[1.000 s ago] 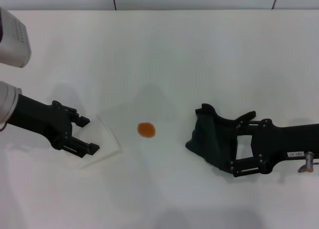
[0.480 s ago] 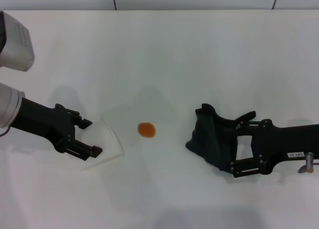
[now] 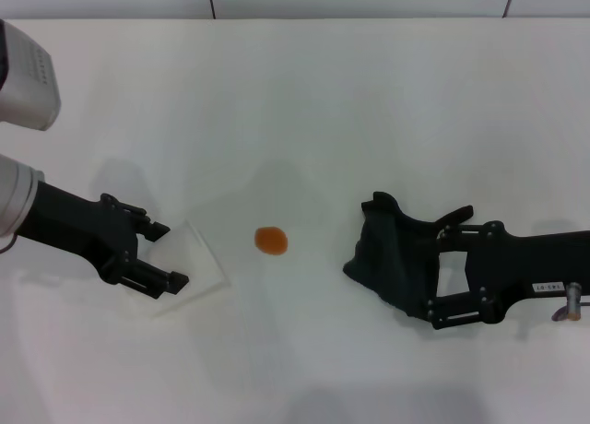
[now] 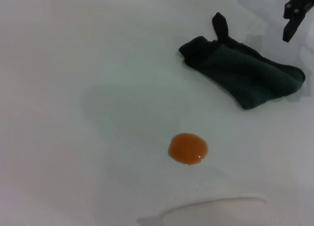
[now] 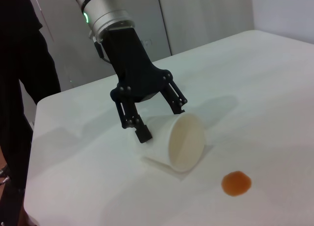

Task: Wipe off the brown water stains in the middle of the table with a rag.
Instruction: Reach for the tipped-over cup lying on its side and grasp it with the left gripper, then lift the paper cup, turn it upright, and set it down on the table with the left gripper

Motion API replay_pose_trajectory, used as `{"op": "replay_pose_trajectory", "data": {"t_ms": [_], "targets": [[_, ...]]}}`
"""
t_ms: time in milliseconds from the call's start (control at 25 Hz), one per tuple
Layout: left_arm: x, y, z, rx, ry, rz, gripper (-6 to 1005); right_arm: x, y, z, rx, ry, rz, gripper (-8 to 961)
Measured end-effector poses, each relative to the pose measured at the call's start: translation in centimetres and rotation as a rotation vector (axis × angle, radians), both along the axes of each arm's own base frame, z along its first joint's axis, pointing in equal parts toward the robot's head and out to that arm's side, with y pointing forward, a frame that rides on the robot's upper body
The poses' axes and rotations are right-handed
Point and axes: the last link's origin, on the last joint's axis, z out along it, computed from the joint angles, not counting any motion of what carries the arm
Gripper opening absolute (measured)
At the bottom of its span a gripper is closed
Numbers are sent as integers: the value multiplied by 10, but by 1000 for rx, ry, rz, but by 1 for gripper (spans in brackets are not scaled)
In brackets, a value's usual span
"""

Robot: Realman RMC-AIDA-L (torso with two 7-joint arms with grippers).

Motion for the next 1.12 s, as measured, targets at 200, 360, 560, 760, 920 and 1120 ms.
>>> {"op": "replay_pose_trajectory", "data": {"t_ms": [200,360,560,760,920,1120], "targets": [[1,2,2,6,2,8,832,0,0,1,4,1,-2,842],[4,5,4,22,10,12,832,0,0,1,9,9,-6,841],[4,4,4,12,31,23,835,0,0,2,14,12,-4,841],[3,2,2,10,35,28,840,-1,0,3,16,14,-4,842],[2,2,1,20,38,24,841,-1,0,3,16,14,-4,841],[1,2,-1,22,40,18,840,0,0,2,14,14,-8,841]]}}
